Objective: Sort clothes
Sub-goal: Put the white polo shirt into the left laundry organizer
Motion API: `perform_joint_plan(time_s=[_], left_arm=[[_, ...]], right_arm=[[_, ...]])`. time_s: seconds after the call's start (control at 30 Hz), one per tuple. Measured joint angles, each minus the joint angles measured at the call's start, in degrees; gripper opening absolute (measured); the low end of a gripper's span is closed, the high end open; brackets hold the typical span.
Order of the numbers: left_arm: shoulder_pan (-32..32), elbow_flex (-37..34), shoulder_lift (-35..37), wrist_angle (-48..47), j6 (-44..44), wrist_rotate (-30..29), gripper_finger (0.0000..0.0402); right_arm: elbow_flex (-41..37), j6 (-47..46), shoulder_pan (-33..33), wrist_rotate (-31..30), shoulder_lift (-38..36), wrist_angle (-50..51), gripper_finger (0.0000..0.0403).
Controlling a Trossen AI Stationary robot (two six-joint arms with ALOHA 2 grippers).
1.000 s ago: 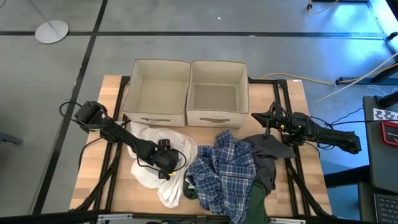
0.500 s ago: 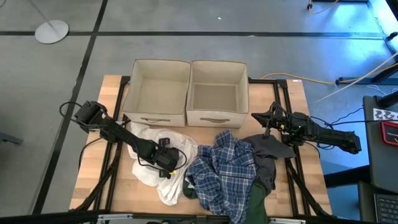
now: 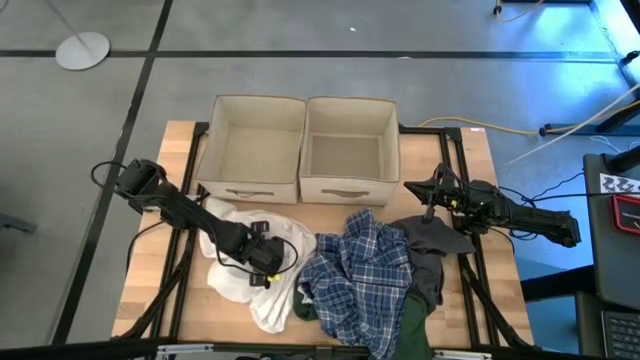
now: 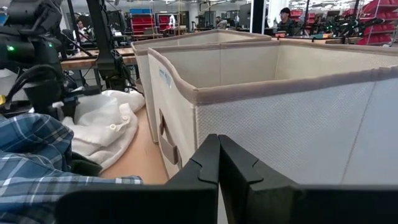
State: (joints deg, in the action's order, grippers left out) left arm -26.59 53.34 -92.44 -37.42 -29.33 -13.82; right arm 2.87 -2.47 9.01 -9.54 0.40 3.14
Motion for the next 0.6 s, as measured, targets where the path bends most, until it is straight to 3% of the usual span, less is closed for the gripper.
perform_joint_plan(time_s=[0.43,0.6], left_arm=[[-0.02,7.71,4.14,-10.92,0.22,-5.43,0.0031],[-0.58,10.6,6.18,-13.92,0.86,-13.63,0.0027]], right_arm=[[-0.02,0.01,-0.01,0.04,-0.02,0.02,0.0005],[-0.04,0.01,0.01,0.04,-0.02,0.02,0.0005]])
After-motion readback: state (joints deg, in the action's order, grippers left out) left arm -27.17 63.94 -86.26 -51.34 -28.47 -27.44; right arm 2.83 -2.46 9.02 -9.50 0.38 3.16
